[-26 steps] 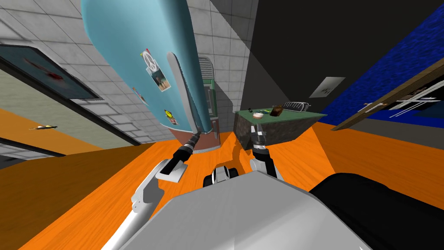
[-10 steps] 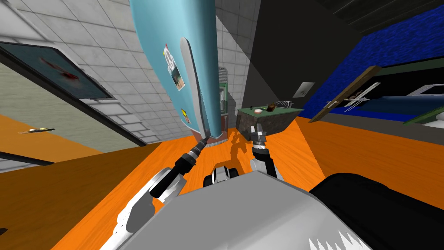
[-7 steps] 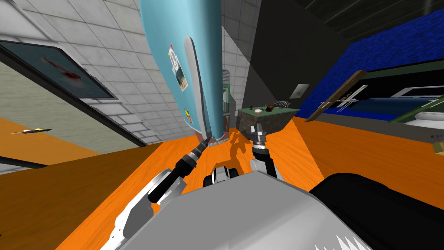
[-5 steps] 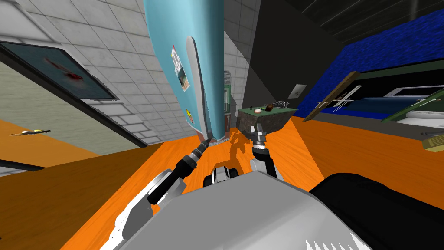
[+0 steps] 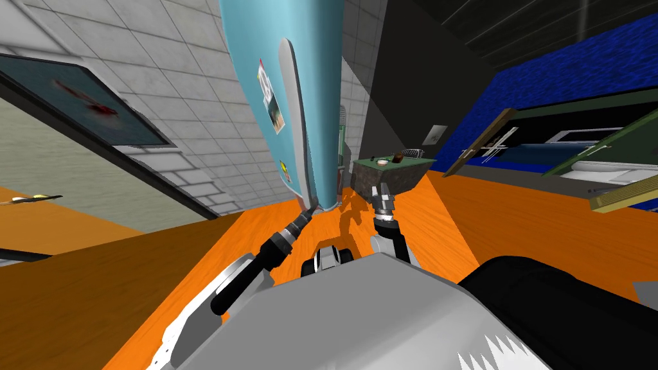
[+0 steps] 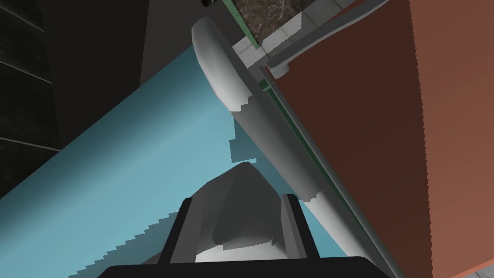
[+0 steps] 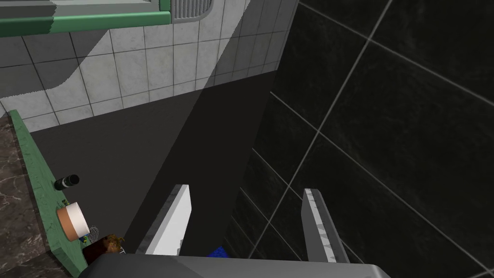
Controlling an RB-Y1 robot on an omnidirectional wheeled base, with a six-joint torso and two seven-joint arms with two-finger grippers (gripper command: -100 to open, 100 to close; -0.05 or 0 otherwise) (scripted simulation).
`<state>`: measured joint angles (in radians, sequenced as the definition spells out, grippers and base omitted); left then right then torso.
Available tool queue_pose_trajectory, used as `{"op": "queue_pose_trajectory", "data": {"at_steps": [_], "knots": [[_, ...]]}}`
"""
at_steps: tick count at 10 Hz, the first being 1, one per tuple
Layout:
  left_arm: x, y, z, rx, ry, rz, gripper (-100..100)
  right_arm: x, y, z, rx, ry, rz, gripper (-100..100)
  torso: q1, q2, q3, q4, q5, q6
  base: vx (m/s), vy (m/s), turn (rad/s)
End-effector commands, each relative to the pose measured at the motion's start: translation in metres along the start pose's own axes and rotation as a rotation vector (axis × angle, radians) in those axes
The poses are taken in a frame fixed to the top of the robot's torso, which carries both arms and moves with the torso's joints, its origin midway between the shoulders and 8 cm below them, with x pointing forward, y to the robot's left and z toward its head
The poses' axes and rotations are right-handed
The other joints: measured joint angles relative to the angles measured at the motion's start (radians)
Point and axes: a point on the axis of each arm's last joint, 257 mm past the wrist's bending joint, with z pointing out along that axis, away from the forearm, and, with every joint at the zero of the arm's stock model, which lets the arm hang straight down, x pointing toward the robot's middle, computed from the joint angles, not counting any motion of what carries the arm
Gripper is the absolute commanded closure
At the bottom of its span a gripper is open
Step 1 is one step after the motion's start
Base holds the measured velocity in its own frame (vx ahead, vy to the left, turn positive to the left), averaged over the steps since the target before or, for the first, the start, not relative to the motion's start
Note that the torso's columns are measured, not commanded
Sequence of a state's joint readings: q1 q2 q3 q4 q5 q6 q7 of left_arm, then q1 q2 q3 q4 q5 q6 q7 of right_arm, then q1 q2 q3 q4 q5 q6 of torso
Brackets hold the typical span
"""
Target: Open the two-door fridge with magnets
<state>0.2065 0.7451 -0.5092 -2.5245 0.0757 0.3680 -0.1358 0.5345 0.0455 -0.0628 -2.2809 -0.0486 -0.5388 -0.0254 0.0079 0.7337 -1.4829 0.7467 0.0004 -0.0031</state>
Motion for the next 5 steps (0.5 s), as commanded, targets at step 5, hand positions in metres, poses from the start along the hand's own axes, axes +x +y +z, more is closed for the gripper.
{"op": "queue_pose_trajectory", "data": {"at_steps": [5], "knots": [[-0.032,-0.025,0.006,-0.001,0.006,0.003,-100,0.0,0.0,0.0,0.0,0.0,0.001,0,-0.01,0.008,0.007,-0.003,-0.003,0.002,-0.016,-0.047,0.005]]}}
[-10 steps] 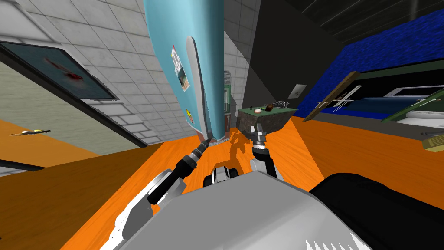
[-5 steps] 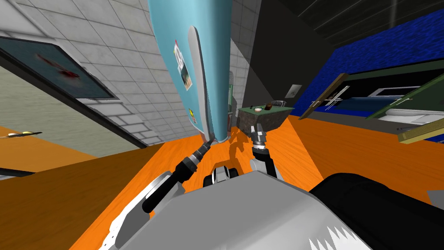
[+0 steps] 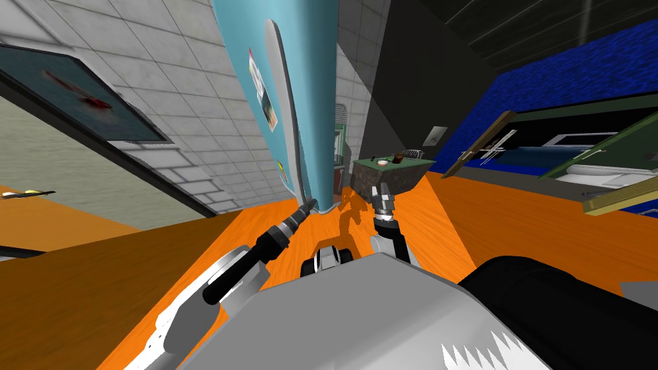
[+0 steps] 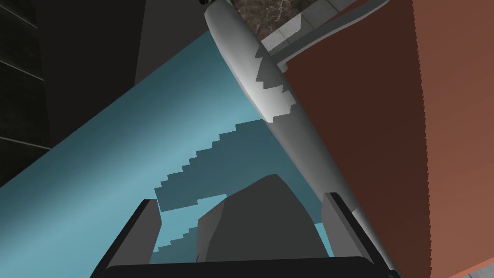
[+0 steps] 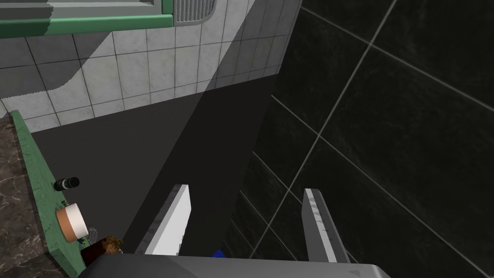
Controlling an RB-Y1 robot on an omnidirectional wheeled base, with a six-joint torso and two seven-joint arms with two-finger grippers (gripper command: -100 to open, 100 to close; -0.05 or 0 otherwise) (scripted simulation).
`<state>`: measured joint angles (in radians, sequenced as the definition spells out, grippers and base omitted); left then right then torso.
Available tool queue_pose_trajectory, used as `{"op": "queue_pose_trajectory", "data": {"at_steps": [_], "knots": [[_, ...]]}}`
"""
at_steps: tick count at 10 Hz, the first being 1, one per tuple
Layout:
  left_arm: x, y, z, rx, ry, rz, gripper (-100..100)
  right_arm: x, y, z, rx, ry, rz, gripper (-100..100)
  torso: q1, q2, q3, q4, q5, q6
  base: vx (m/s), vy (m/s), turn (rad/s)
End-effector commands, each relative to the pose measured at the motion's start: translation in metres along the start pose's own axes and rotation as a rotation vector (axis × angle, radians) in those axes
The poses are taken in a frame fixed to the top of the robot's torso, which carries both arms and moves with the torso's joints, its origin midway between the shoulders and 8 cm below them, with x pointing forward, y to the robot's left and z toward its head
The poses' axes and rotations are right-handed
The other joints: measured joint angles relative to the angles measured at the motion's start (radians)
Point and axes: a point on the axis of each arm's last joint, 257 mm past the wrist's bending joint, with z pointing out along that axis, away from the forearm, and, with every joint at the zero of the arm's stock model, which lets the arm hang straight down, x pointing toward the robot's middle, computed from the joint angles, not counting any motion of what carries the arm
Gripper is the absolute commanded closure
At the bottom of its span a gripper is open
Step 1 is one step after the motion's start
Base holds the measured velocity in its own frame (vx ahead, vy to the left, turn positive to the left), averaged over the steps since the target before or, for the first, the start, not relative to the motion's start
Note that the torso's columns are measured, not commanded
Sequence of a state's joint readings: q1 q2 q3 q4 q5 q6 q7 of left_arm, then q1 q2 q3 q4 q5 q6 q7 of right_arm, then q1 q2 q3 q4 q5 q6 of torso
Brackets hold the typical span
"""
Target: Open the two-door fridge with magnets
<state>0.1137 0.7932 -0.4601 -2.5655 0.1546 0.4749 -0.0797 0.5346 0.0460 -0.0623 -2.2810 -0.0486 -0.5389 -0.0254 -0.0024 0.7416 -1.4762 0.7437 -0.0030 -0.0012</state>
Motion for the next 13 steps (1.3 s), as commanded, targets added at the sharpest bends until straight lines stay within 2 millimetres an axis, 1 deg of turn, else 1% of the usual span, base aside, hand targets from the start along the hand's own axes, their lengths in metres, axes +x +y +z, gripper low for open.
{"op": "queue_pose_trajectory", "data": {"at_steps": [1,2,4,5,13], "knots": [[-0.015,-0.0167,0.0014,0.014,-0.006,0.012,-100,0.0,0.0,0.0,0.0,0.0,0.0,0,0.003,0.004,0.001,0.004,0.0,-0.002,-0.023,-0.021,-0.011],[-0.0189,-0.0209,0.0017,0.014,-0.005,0.013,-100,0.0,0.0,0.0,0.0,0.0,0.0,0,0.004,0.005,0.001,0.006,0.0,-0.004,-0.025,-0.014,0.0],[-0.0189,-0.0209,0.0017,0.014,-0.005,0.013,-100,0.0,0.0,0.0,0.0,0.0,0.0,0,0.003,0.008,0.0,0.01,-0.001,-0.006,-0.011,-0.004,-0.003],[-0.0226,-0.0252,0.0019,0.014,-0.004,0.015,-100,0.0,0.0,0.0,0.0,0.0,0.0,0,0.004,0.007,0.0,0.011,-0.002,-0.006,-0.008,-0.005,0.008],[-0.0226,-0.0252,0.0019,0.014,-0.004,0.015,-100,0.0,0.0,0.0,0.0,0.0,0.0,0,0.003,0.009,0.0,0.014,-0.002,-0.007,0.0,-0.001,0.001]]}}
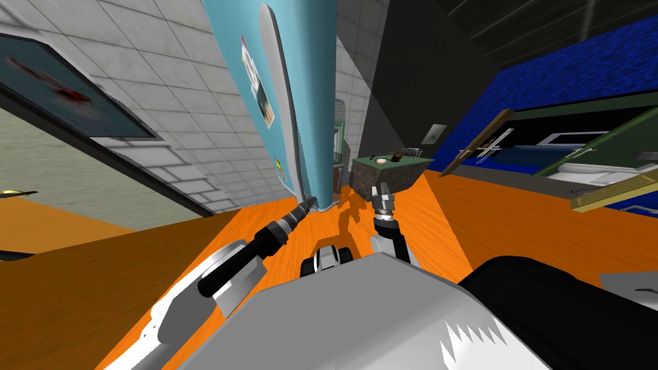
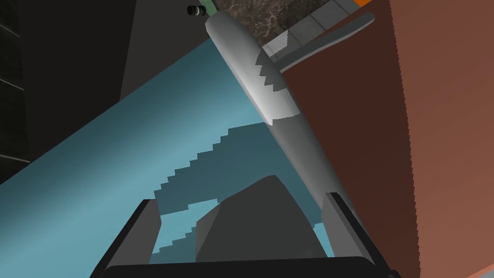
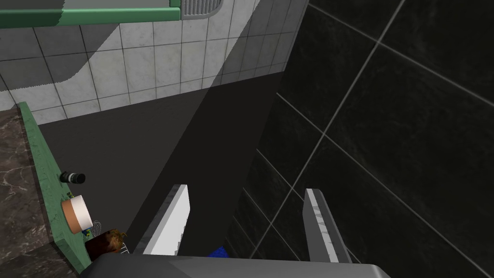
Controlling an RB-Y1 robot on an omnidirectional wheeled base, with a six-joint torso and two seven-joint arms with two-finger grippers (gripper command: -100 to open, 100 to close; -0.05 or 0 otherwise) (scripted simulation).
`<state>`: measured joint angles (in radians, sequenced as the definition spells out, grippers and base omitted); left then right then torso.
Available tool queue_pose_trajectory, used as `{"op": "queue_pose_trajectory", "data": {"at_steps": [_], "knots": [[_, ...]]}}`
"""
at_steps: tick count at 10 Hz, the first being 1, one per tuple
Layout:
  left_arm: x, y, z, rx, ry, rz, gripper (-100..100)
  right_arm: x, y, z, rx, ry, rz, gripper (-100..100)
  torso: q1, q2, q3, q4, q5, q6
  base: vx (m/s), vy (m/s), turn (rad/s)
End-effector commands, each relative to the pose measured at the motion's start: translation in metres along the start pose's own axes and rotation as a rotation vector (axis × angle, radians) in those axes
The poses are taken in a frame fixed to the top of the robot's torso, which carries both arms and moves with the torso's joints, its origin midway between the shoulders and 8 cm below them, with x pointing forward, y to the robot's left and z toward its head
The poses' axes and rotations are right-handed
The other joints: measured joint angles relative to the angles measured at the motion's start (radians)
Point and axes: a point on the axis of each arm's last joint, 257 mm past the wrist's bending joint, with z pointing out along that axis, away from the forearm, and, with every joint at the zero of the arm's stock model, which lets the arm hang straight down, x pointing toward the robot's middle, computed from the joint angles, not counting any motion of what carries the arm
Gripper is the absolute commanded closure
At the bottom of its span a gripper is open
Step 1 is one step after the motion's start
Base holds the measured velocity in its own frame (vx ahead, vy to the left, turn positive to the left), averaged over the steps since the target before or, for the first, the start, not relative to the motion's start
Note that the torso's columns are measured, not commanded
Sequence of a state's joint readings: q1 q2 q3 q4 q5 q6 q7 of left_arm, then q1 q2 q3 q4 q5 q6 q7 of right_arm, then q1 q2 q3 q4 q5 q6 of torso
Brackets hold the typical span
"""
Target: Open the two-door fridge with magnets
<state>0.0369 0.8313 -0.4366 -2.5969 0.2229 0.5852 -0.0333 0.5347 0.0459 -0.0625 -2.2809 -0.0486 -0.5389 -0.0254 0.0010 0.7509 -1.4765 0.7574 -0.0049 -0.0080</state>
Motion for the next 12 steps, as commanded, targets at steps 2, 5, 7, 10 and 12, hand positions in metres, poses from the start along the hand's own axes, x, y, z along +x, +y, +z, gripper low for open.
{"op": "queue_pose_trajectory", "data": {"at_steps": [2,5,7,10,12], "knots": [[-0.007,-0.009,0.003,0.008,0.014,-0.001,-100,0.0,0.0,0.0,0.0,0.0,0.0,0,0.0,-0.001,-0.001,0.001,0.0,0.001,-0.011,-0.01,0.011],[-0.016,-0.022,0.005,0.019,0.029,0.0,-100,0.0,0.0,0.0,0.0,0.0,0.0,0,-0.002,0.0,0.001,-0.003,0.0,0.002,-0.018,-0.025,0.055],[-0.016,-0.022,0.005,0.019,0.029,0.0,-100,0.0,0.0,0.0,0.0,0.0,0.0,0,-0.001,0.002,0.001,0.001,0.001,0.002,-0.002,-0.01,0.007],[-0.016,-0.022,0.005,0.019,0.029,0.0,-100,0.0,0.0,0.0,0.0,0.0,0.0,0,0.0,0.001,0.002,-0.001,0.001,0.004,0.002,0.005,0.004],[-0.016,-0.022,0.005,0.019,0.029,0.0,-100,0.0,0.0,0.0,0.0,0.0,0.0,0,-0.002,0.001,0.002,0.0,0.001,0.003,0.0,0.0,0.0]]}}
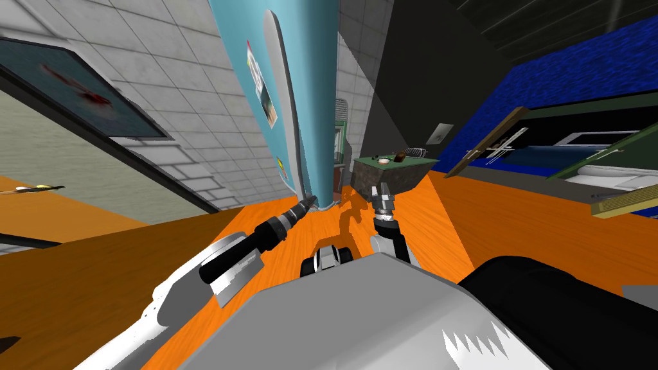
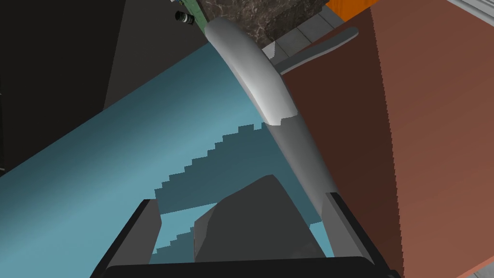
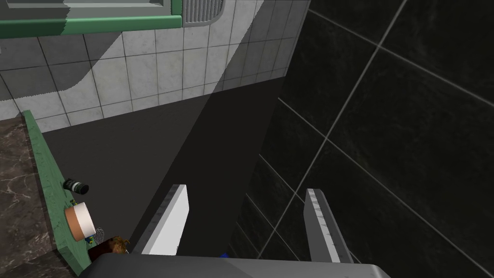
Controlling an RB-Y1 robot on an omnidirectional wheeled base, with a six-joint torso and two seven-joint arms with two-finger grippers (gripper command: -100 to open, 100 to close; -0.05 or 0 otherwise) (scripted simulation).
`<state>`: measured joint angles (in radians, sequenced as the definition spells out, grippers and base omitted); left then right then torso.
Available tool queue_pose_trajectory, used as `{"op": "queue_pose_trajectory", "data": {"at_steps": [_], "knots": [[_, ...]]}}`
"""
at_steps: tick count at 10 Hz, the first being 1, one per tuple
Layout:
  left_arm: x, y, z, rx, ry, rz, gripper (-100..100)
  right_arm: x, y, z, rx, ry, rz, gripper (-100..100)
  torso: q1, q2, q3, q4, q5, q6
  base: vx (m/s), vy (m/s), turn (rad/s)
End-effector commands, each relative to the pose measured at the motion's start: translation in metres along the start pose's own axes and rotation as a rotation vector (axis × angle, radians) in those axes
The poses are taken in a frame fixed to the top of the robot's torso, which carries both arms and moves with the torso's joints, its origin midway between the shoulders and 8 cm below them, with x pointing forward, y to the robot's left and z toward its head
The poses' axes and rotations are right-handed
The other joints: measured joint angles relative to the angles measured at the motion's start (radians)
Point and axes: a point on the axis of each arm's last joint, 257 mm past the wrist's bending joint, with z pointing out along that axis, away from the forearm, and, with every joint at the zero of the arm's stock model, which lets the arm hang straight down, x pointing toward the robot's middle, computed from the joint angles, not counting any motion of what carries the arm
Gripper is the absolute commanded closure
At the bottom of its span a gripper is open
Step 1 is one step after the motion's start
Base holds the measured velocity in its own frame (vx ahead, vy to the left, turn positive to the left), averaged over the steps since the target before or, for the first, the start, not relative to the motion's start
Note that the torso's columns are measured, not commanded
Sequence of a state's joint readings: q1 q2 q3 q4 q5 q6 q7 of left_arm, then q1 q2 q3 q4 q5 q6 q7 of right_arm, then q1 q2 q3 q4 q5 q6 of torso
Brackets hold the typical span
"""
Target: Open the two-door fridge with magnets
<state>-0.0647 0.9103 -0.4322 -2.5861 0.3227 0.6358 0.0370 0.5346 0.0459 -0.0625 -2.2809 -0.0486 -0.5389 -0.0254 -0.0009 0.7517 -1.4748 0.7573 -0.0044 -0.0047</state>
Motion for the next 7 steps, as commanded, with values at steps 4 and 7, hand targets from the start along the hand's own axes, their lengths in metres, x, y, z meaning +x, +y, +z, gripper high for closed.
{"op": "queue_pose_trajectory", "data": {"at_steps": [4,7], "knots": [[-0.0153,-0.0275,-0.0011,0.055,-0.022,0.028,-100,0.0,0.0,0.0,0.0,0.0,0.0,0,0.001,0.002,0.0,0.003,0.0,-0.001,-0.004,-0.006,0.013],[-0.0153,-0.0275,-0.0011,0.055,-0.022,0.028,-100,0.0,0.0,0.0,0.0,0.0,0.0,0,0.001,0.002,0.001,0.003,0.0,0.0,0.0,0.002,0.005]]}}
